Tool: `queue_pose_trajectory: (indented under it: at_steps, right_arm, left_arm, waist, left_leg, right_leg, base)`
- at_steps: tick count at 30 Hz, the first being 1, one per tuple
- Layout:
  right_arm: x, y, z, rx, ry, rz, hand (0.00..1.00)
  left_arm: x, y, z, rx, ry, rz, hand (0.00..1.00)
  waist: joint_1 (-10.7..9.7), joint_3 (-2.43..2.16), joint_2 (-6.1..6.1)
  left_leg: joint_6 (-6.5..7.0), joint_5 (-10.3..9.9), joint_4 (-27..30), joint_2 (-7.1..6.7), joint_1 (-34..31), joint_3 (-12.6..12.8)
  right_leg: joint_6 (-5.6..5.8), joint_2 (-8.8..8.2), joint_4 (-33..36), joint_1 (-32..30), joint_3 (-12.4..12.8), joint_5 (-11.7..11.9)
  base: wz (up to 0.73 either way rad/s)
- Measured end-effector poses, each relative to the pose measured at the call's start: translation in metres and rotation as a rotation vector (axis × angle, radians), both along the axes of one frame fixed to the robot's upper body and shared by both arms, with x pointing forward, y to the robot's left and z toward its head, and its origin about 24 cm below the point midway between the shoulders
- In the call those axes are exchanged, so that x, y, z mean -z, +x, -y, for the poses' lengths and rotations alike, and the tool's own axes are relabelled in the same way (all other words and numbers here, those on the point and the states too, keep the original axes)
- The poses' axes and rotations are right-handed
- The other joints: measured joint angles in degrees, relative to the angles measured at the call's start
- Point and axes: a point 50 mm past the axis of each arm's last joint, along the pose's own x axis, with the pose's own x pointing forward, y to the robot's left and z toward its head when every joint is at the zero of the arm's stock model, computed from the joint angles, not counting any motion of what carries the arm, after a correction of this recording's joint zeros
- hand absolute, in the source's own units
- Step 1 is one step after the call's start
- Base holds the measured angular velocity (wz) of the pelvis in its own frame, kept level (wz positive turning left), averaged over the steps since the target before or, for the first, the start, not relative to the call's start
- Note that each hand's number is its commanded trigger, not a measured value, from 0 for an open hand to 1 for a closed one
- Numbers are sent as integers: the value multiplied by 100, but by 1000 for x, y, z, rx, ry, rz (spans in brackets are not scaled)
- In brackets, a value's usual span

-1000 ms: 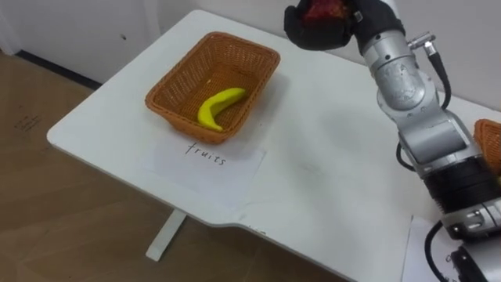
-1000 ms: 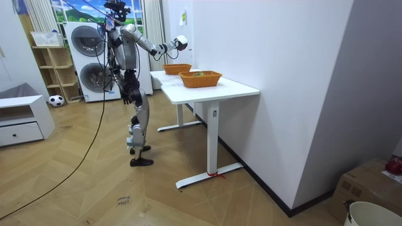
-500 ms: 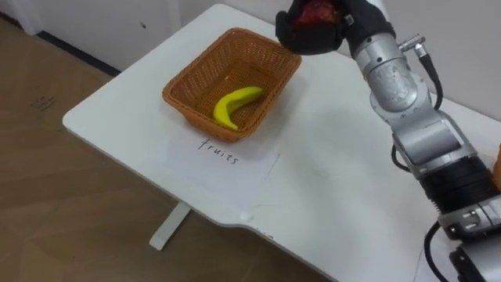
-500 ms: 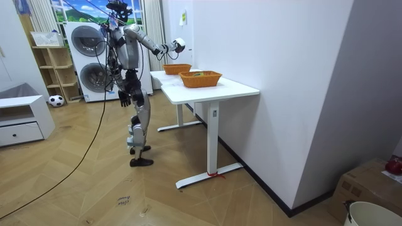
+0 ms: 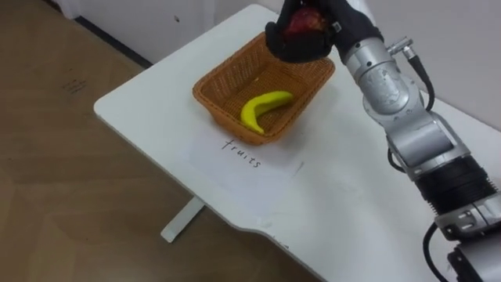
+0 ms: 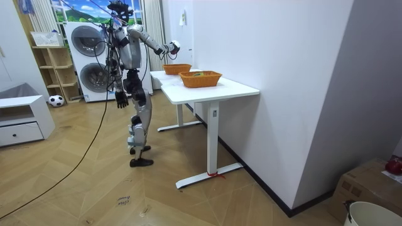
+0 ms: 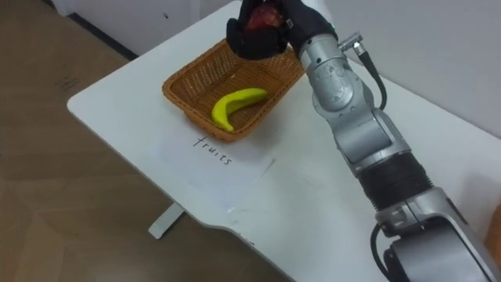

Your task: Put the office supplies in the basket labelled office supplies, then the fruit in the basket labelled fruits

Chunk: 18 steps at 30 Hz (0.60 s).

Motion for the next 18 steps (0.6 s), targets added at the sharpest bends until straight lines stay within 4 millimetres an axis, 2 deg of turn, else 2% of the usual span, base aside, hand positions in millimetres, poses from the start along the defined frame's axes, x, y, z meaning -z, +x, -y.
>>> queue_pose_trajectory:
  at_steps: [1,4,18]
  right_arm:
    - [3,0,-2,-3,-10,-5,100]
    - [5,-1,-4,-8,-14,-12,100]
    - [18,-1,-13,-33,-72,-50,100]
  left_arm:
    - [0,-1,0,0,0,-3,0]
    - [0,-2,-1,-1,2,-7,0]
    - [0,-2,-3,-18,-35,-8,0]
  waist:
    - [16,1,-7]
    - [64,53,-36]
    - [193,50,-42]
  left_leg:
    - [0,0,0,-3,4,-26]
    - [0,0,1,-2,-5,-54]
    - [0,0,2,5,6,57]
  right_leg:
    - [5,-3,1,11,-11,-3]
    - [7,-1,4,12,-43,-5]
    - [7,-1,-4,1,37,-5]
  base:
    - [10]
    - [5]
    - [-2]
